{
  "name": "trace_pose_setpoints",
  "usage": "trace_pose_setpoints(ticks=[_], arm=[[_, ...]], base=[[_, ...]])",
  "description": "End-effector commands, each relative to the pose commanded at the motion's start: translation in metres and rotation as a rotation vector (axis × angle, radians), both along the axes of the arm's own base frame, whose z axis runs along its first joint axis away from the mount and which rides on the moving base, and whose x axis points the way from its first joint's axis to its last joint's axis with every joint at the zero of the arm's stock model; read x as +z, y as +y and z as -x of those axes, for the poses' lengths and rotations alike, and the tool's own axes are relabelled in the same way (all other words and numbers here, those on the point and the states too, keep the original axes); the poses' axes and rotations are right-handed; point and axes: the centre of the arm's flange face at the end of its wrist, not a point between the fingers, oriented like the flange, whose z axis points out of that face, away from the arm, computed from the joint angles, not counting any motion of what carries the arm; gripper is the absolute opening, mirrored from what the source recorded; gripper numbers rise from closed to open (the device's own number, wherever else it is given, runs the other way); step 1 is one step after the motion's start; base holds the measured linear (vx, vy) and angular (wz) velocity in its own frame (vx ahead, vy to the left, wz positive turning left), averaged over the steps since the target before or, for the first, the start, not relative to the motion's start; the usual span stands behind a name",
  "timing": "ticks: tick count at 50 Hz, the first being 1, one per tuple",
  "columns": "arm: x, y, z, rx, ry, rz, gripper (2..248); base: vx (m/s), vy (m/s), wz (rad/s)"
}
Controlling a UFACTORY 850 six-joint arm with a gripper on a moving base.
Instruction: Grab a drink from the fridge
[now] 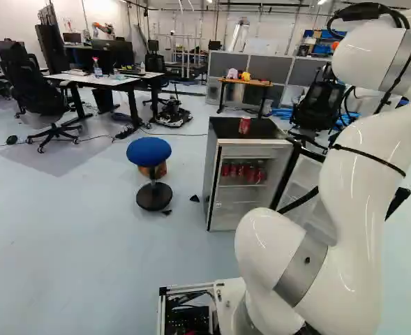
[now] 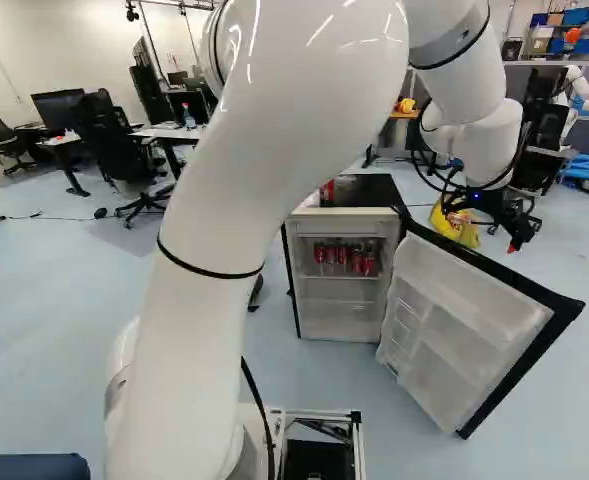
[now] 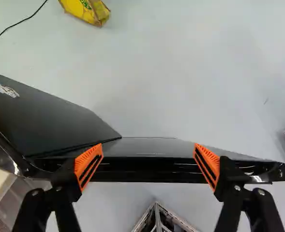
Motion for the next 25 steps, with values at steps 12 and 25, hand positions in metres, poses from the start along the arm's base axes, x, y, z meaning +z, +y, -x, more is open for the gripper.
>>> trace_pose_setpoints(ticks=[12, 25], arm=[[-0.004, -0.017, -0.009, -0.004, 0.013, -0.018, 247], [-0.008, -0.034, -0.020, -0.006, 0.029, -0.040, 247]], base=[[0.000, 0.000, 0.000], [0.000, 0.000, 0.000]])
